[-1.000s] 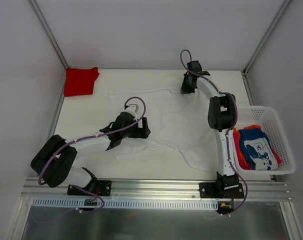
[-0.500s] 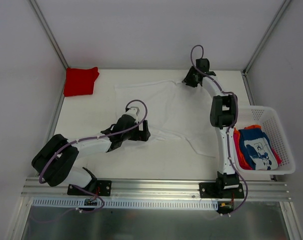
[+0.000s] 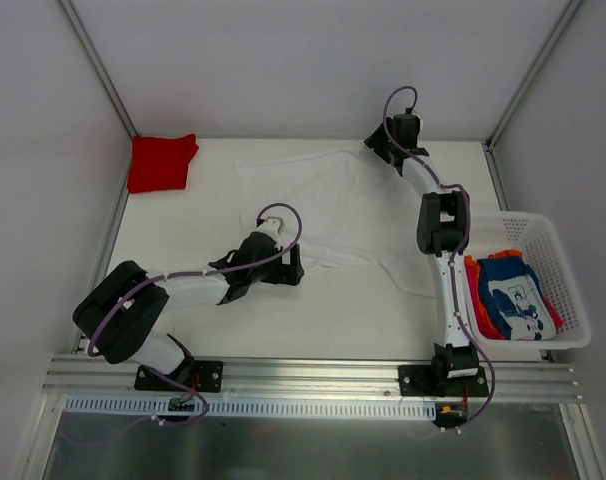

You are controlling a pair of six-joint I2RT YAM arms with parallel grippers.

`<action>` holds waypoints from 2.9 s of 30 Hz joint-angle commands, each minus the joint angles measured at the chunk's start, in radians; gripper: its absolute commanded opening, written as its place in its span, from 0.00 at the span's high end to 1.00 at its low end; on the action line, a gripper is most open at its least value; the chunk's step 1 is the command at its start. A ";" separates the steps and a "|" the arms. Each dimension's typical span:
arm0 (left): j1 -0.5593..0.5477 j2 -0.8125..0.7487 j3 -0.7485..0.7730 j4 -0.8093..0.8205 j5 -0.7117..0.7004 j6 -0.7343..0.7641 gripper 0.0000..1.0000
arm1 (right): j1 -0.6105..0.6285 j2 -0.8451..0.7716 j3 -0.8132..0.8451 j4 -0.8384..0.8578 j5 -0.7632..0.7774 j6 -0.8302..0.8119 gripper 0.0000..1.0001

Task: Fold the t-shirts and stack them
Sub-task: Flatten the tshirt out

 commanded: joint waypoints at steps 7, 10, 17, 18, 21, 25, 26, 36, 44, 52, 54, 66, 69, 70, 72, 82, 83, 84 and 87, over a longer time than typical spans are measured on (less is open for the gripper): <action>-0.019 0.090 0.008 0.047 0.007 0.000 0.02 | 0.028 0.062 0.094 0.398 0.204 -0.022 0.42; -0.023 0.098 0.013 0.047 0.005 0.003 0.02 | 0.051 0.093 0.150 0.498 0.338 -0.113 0.40; -0.029 0.084 0.010 0.042 0.004 0.006 0.02 | 0.071 -0.072 0.184 0.544 0.396 -0.346 0.35; -0.031 0.078 0.008 0.042 0.005 0.002 0.03 | 0.070 -0.140 0.053 0.544 0.395 -0.364 0.35; -0.045 0.043 0.004 0.041 0.004 0.000 0.03 | 0.073 -0.437 -0.182 0.561 0.351 -0.398 0.34; -0.071 -0.029 -0.006 0.024 -0.004 -0.005 0.03 | 0.099 -0.798 -0.601 0.506 0.320 -0.429 0.34; -0.078 -0.064 -0.013 0.019 -0.006 -0.008 0.03 | 0.108 -0.930 -0.660 0.486 0.330 -0.436 0.33; -0.112 -0.290 -0.033 -0.157 -0.171 -0.075 0.01 | 0.165 -1.332 -0.968 -0.479 0.329 -0.303 0.26; -0.112 -0.238 0.011 -0.211 -0.260 -0.064 0.02 | 0.255 -1.728 -1.494 -0.368 0.226 -0.202 0.55; -0.112 -0.101 0.091 -0.206 -0.205 -0.095 0.01 | 0.290 -1.644 -1.587 -0.430 0.241 -0.160 0.35; -0.112 -0.106 0.088 -0.199 -0.203 -0.095 0.02 | 0.290 -1.637 -1.610 -0.381 0.234 -0.171 0.58; -0.083 -0.128 0.085 -0.044 -0.309 0.026 0.38 | 0.197 -1.105 -1.273 -0.303 0.222 -0.306 1.00; 0.012 -0.056 0.106 0.059 -0.184 0.005 0.85 | 0.143 -1.004 -1.181 -0.300 0.145 -0.305 0.99; 0.126 0.077 0.150 0.132 0.031 -0.073 0.99 | 0.095 -0.925 -1.098 -0.321 0.075 -0.311 0.99; 0.148 0.098 0.161 0.145 0.068 -0.097 1.00 | 0.065 -0.897 -1.088 -0.329 0.070 -0.302 1.00; 0.207 0.331 0.303 0.206 0.304 -0.135 1.00 | -0.094 -0.837 -1.117 -0.260 -0.217 -0.243 0.99; 0.207 0.336 0.303 0.205 0.312 -0.138 1.00 | -0.105 -0.831 -1.122 -0.251 -0.237 -0.231 0.99; 0.208 0.339 0.303 0.200 0.313 -0.138 1.00 | -0.105 -0.824 -1.123 -0.246 -0.243 -0.228 0.99; 0.208 0.336 0.309 0.133 0.327 -0.120 1.00 | -0.093 -0.801 -1.137 -0.243 -0.257 -0.214 0.99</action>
